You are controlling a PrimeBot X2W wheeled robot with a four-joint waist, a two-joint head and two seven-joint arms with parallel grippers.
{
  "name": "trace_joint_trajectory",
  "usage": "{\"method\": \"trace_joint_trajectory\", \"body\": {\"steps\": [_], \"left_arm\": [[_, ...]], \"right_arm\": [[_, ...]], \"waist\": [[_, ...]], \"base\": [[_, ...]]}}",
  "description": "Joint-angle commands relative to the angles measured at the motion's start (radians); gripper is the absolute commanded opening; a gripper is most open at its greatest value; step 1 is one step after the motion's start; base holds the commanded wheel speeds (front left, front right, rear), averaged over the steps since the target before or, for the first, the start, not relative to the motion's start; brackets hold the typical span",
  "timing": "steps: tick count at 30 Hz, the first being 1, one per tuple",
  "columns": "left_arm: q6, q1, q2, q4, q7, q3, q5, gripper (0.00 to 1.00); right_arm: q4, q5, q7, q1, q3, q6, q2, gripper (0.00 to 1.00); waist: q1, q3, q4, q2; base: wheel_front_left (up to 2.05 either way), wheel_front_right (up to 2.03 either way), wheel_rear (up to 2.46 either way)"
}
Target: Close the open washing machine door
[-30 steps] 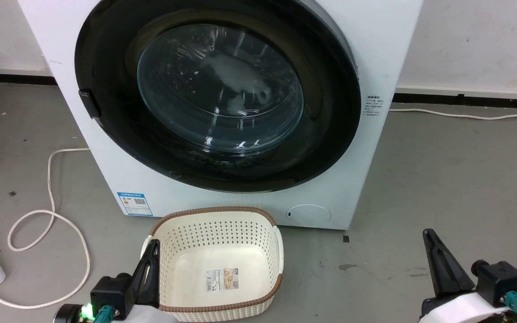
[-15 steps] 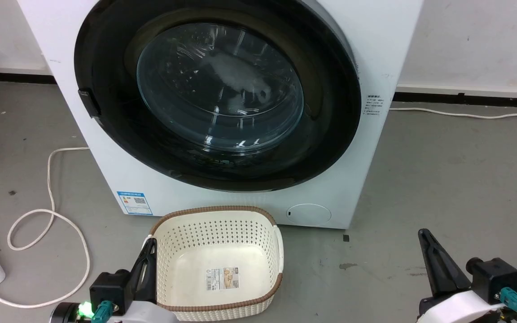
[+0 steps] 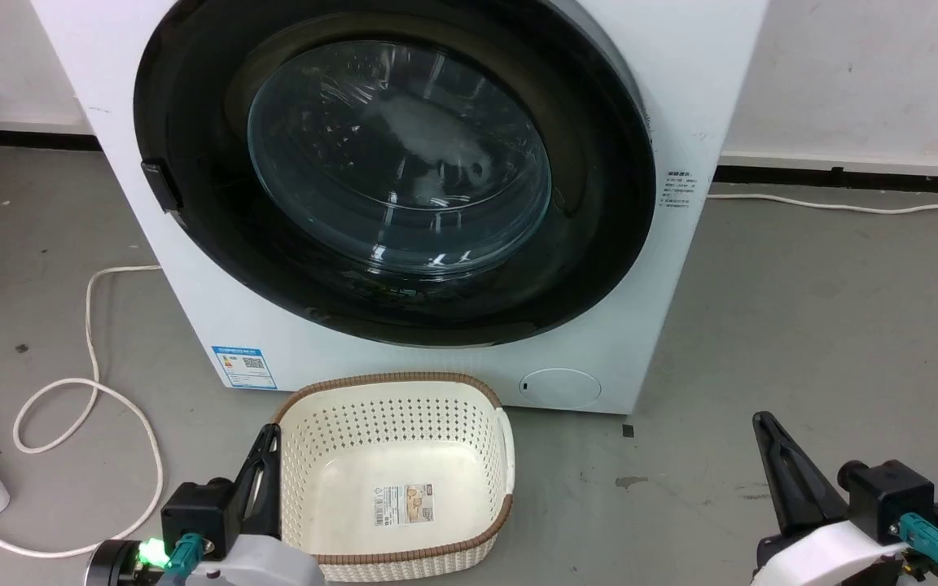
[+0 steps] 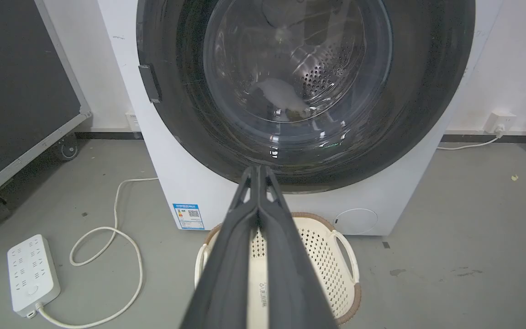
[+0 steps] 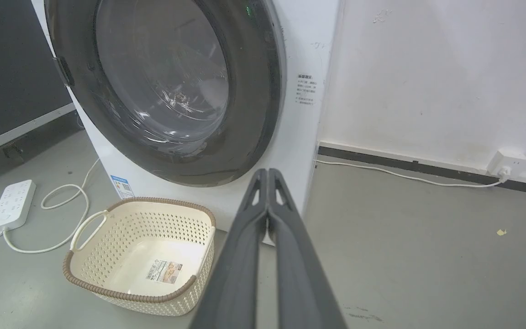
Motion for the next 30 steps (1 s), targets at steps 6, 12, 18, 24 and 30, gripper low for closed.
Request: {"method": "trace_joint_trajectory", "body": {"steps": [6, 12, 18, 24, 30], "left_arm": [[0.006, -0.019, 0.000, -0.008, 0.015, 0.005, 0.014, 0.00], [0.009, -0.024, 0.000, -0.011, 0.028, 0.008, 0.019, 0.00], [0.013, -0.029, 0.000, -0.015, 0.040, 0.011, 0.024, 0.00], [0.016, -0.033, 0.000, -0.018, 0.052, 0.014, 0.029, 0.00], [0.019, -0.038, 0.000, -0.022, 0.064, 0.017, 0.035, 0.00]], "right_arm": [[-0.011, -0.013, 0.017, -0.016, 0.004, -0.001, 0.005, 0.00], [-0.015, -0.020, 0.029, -0.018, 0.006, -0.001, 0.006, 0.00], [-0.019, -0.027, 0.041, -0.021, 0.008, -0.001, 0.006, 0.00], [-0.023, -0.034, 0.053, -0.023, 0.011, -0.001, 0.006, 0.00], [-0.027, -0.040, 0.066, -0.026, 0.013, -0.001, 0.007, 0.00]], "waist": [[0.0000, 0.001, 0.000, 0.0000], [0.0000, 0.002, 0.000, 0.0000], [0.0000, 0.003, 0.000, 0.0000], [0.0000, 0.004, 0.000, 0.0000], [0.0000, 0.005, 0.001, 0.0000]], "base": [[0.00, 0.00, 0.00], [0.00, 0.00, 0.00], [0.00, 0.00, 0.00], [0.00, 0.00, 0.00], [0.00, 0.00, 0.00]]}}
